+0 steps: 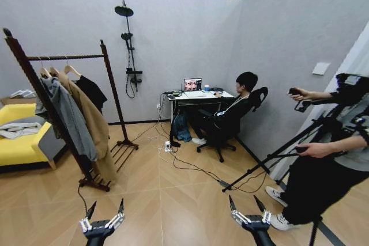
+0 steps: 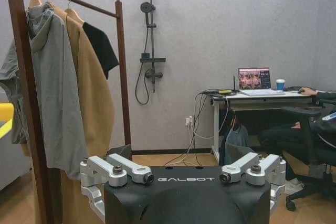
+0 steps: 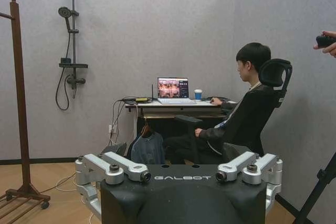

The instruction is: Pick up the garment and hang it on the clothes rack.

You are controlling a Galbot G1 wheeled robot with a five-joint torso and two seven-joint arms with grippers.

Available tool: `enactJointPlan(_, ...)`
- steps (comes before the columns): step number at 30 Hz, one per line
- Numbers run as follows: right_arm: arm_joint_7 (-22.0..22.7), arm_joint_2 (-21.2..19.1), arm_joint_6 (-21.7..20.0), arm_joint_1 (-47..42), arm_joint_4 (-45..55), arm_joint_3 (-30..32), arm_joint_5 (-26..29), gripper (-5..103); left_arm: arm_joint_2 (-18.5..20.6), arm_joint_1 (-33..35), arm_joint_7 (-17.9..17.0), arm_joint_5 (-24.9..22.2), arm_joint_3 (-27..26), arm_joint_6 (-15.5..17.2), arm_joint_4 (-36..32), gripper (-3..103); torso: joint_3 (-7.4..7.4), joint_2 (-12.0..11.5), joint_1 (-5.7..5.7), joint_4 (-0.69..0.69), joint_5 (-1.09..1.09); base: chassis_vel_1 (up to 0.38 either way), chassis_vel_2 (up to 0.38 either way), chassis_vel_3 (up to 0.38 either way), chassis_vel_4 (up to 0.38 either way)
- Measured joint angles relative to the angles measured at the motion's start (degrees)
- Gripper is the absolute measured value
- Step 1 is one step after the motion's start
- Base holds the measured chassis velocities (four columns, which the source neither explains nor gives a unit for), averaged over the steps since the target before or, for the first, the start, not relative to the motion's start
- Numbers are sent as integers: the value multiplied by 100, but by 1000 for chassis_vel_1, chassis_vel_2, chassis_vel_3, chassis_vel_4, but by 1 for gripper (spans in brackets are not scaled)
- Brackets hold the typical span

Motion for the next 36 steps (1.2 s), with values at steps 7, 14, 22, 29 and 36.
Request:
enactJointPlan(7, 0, 0, 0, 0, 0, 0, 0, 100, 0, 0, -1, 0, 0, 0, 0, 100, 0, 0, 0, 0, 0, 0, 0, 0, 0)
enactJointPlan(14, 0, 0, 0, 0, 0, 0, 0, 100, 0, 0, -1, 0, 0, 0, 0, 100, 0, 0, 0, 0, 0, 0, 0, 0, 0)
enactJointPlan(22, 0, 0, 0, 0, 0, 0, 0, 100, 0, 0, -1, 0, 0, 0, 0, 100, 0, 0, 0, 0, 0, 0, 0, 0, 0)
enactJointPlan(29, 0, 0, 0, 0, 0, 0, 0, 100, 0, 0, -1, 0, 0, 0, 0, 100, 0, 0, 0, 0, 0, 0, 0, 0, 0)
enactJointPlan(36, 0, 0, 0, 0, 0, 0, 0, 100, 0, 0, -1, 0, 0, 0, 0, 100, 0, 0, 1, 0, 0, 0, 0, 0, 0)
